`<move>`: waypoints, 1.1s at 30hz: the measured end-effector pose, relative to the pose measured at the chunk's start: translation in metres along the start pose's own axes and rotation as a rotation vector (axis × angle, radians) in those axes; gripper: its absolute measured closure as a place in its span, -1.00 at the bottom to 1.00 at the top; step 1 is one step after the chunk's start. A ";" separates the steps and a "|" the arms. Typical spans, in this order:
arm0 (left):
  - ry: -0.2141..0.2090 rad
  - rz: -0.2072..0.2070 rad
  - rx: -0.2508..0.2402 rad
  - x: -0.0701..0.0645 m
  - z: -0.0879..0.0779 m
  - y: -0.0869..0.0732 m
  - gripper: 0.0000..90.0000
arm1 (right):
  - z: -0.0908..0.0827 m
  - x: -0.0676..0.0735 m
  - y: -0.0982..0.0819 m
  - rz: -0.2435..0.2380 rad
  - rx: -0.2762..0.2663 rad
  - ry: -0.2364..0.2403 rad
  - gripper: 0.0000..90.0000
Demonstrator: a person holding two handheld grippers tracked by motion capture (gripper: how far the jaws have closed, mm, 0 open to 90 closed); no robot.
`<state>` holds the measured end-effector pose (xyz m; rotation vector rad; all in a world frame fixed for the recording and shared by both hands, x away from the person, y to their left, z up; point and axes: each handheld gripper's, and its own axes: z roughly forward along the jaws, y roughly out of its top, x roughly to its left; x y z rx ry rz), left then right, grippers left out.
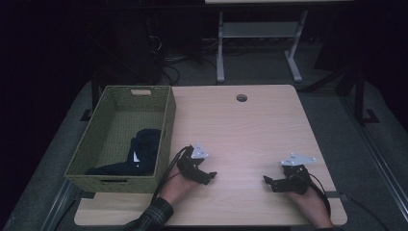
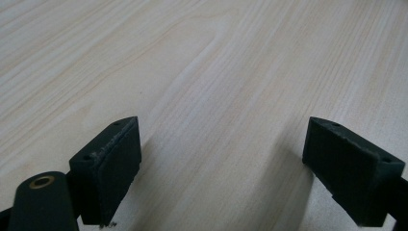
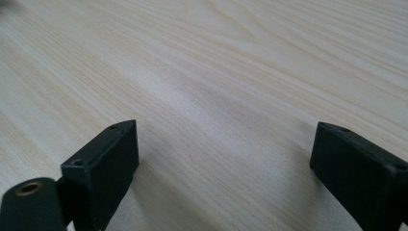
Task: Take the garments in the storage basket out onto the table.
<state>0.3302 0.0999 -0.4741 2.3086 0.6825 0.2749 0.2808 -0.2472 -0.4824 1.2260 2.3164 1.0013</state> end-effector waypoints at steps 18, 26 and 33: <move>-0.008 -0.019 0.045 0.002 -0.006 0.005 -0.71 | 0.000 0.000 0.000 0.004 0.002 0.001 -0.79; -0.016 -0.035 0.033 0.002 -0.010 0.007 -0.70 | 0.000 0.000 0.000 0.004 0.002 0.001 -0.79; -0.017 -0.042 0.033 0.000 -0.014 0.010 -0.70 | 0.000 0.000 0.000 0.004 0.002 0.001 -0.79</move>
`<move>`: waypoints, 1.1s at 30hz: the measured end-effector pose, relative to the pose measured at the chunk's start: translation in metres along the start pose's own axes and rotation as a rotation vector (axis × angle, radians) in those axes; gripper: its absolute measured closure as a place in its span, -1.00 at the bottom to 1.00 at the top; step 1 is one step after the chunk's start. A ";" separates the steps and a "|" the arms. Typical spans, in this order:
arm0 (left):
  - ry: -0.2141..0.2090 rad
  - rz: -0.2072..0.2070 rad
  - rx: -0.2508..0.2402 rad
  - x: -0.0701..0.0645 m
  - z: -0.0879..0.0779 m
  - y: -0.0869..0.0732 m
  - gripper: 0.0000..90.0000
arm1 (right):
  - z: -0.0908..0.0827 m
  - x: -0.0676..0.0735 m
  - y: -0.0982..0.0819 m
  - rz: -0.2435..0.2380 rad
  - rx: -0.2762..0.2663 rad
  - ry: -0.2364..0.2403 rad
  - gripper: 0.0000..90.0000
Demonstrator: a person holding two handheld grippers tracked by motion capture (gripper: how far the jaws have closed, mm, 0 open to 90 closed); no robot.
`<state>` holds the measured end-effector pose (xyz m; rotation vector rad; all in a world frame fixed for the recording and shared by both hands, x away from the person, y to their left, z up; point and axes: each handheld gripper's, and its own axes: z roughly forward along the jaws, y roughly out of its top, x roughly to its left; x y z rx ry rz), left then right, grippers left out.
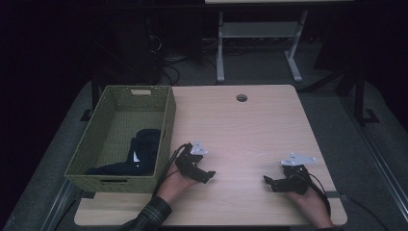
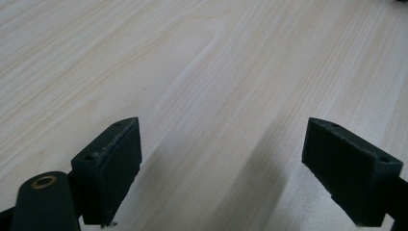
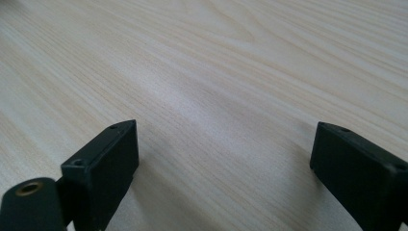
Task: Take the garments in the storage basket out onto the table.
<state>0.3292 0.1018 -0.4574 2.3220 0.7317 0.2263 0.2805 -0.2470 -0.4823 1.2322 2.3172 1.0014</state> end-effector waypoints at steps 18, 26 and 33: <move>-0.008 0.004 -0.007 -0.001 -0.009 0.007 -0.70 | 0.000 0.000 0.000 0.000 0.000 0.000 -0.79; -0.014 0.000 -0.005 -0.001 -0.013 0.010 -0.70 | 0.000 0.000 0.000 0.000 0.000 0.000 -0.79; -0.016 0.003 0.008 -0.002 -0.015 0.012 -0.70 | 0.000 0.000 0.000 0.000 0.000 0.000 -0.79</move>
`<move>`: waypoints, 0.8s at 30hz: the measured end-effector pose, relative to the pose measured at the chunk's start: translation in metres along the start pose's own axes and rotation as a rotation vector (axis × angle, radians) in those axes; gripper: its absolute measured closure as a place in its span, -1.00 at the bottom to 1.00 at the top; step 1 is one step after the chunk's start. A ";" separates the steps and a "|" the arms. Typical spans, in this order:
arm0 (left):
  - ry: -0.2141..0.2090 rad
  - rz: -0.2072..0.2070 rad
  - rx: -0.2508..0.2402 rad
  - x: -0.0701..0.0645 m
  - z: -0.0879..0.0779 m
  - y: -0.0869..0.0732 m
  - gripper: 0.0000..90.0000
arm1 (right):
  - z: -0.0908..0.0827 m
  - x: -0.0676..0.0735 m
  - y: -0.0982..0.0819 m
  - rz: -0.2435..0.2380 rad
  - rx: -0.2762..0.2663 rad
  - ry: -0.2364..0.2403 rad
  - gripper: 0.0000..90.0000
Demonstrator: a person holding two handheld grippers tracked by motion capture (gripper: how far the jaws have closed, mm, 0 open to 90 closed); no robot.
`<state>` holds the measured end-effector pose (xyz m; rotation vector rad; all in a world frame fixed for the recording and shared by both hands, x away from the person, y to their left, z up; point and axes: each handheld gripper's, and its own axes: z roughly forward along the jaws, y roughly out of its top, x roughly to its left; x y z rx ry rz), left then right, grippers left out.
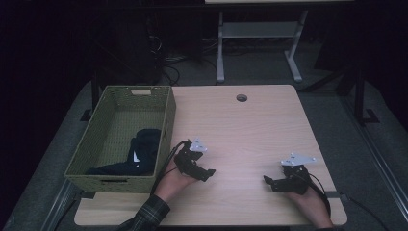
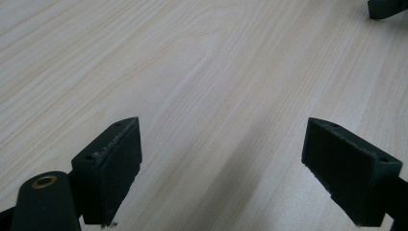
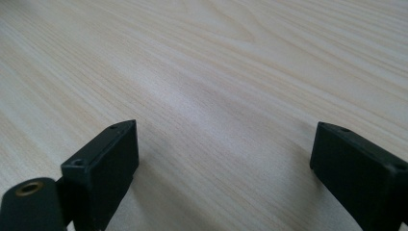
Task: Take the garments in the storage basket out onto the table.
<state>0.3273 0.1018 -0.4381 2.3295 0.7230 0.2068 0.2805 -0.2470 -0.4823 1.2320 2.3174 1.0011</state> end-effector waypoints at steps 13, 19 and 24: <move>0.002 0.016 -0.002 -0.001 -0.007 0.005 -0.70 | 0.000 0.000 0.000 0.000 0.000 0.000 -0.79; 0.001 0.015 -0.018 -0.001 -0.010 0.008 -0.70 | 0.000 0.000 0.000 0.000 0.000 0.000 -0.79; -0.001 0.022 -0.025 0.000 -0.012 0.010 -0.70 | 0.000 0.000 0.000 0.000 0.000 0.000 -0.79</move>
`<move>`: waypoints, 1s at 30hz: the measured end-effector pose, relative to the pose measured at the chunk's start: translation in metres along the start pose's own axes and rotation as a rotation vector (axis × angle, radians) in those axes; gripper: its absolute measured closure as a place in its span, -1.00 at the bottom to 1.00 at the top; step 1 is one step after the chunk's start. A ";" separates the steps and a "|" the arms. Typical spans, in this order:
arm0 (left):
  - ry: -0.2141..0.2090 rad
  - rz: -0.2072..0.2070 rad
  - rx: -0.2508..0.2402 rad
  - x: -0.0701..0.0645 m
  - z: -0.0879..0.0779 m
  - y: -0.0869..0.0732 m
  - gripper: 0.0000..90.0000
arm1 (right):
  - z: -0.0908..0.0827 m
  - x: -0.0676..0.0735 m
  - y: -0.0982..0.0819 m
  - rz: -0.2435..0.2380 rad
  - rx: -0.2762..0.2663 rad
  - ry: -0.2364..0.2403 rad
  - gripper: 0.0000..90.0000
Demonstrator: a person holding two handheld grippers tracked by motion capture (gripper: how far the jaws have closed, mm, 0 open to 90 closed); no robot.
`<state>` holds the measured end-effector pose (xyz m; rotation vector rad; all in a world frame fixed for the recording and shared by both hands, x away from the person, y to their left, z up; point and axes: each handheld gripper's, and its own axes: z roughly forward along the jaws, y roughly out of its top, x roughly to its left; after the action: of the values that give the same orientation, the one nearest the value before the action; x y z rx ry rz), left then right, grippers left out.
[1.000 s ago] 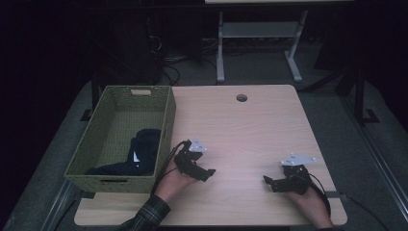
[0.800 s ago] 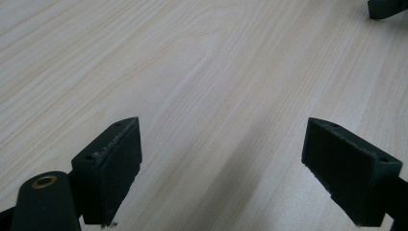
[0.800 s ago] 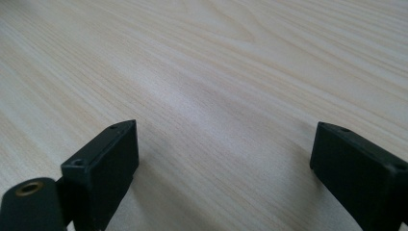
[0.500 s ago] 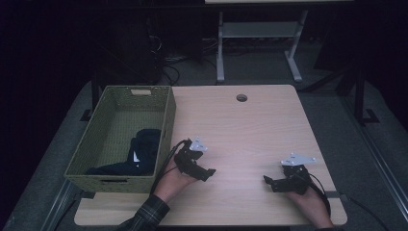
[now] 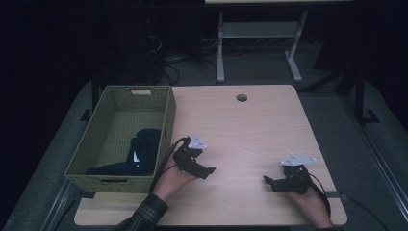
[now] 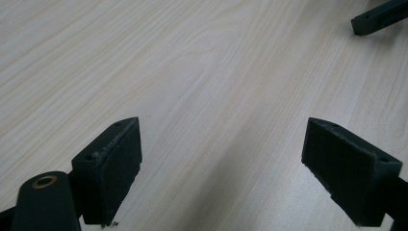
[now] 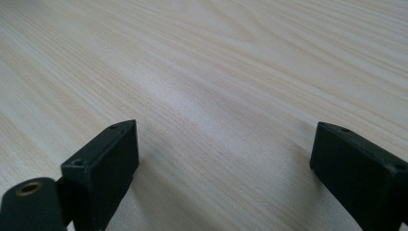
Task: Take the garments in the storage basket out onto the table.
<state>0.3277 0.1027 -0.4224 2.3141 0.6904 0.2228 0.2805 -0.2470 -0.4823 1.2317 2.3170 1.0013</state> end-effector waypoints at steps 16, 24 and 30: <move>-0.018 0.002 -0.021 0.001 -0.007 0.006 -0.70 | 0.000 0.000 0.000 0.000 0.000 0.000 -0.79; -0.021 0.013 -0.012 0.001 -0.010 0.011 -0.70 | 0.000 0.000 0.000 0.000 0.000 0.000 -0.79; -0.025 0.014 -0.023 0.001 -0.016 0.015 -0.70 | 0.000 0.000 0.000 0.000 0.000 0.000 -0.79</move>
<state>0.3292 0.1034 -0.4011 2.2968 0.6559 0.2074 0.2805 -0.2470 -0.4823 1.2317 2.3173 1.0010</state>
